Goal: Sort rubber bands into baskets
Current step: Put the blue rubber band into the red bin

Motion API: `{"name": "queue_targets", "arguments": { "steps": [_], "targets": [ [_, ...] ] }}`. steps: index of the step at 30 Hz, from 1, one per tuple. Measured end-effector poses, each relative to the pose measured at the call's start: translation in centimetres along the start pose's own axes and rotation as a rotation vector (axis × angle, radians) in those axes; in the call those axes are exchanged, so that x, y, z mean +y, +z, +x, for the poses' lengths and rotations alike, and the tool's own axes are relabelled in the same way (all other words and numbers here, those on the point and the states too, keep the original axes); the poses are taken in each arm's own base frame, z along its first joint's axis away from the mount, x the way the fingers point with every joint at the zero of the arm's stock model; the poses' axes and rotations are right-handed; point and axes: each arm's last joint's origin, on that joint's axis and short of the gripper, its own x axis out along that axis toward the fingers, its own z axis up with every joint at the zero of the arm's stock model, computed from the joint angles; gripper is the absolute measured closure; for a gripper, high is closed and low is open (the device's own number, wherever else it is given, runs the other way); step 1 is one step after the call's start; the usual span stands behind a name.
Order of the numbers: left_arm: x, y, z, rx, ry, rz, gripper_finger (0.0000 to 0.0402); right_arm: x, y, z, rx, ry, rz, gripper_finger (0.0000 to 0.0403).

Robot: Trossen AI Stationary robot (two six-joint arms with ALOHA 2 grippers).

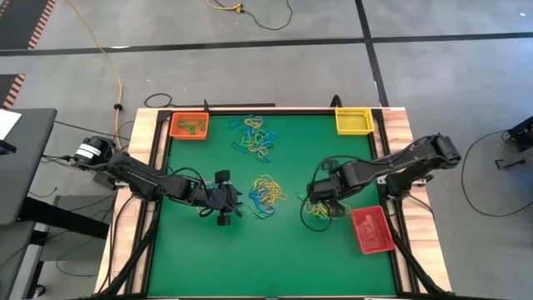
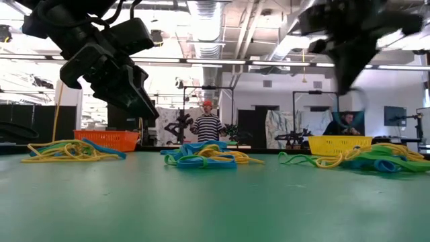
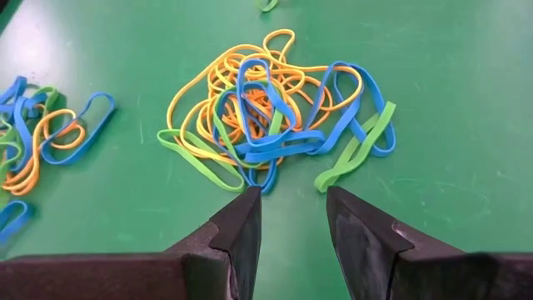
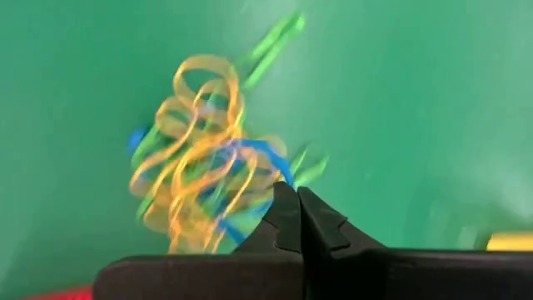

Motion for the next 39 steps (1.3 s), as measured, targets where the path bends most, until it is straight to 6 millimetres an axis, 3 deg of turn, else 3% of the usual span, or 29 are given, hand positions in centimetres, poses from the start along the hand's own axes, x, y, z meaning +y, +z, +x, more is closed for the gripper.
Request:
{"name": "queue_targets", "arguments": {
  "steps": [10, 17, 22, 27, 32, 39],
  "targets": [
    [0.1, 0.1, 0.0, -0.010, 0.032, 0.029, 0.0274, 3.9, -3.8, -2.2, 0.300, 0.062, 0.129, 0.0392],
    [0.1, 0.5, 0.0, -0.052, 0.041, 0.057, 0.0274, 7.0, -6.4, -3.7, 0.277, 0.047, 0.247, 0.0391],
    [0.4, 0.6, 0.1, -0.053, 0.054, 0.057, 0.0274, 8.7, -8.6, -3.5, 0.262, 0.016, 0.329, 0.0390],
    [0.9, 0.6, 0.2, -0.050, 0.065, 0.042, 0.0274, 9.9, -10.1, -2.1, 0.299, 0.012, 0.382, 0.0385],
    [0.9, 0.7, 0.3, -0.052, 0.041, 0.034, 0.0274, 10.6, -11.2, -0.7, 0.334, 0.004, 0.402, 0.0344],
    [0.9, 0.7, 0.3, -0.055, 0.029, 0.018, 0.0274, 10.5, -11.6, -0.4, 0.347, -0.038, 0.436, 0.0245]
  ]
}}
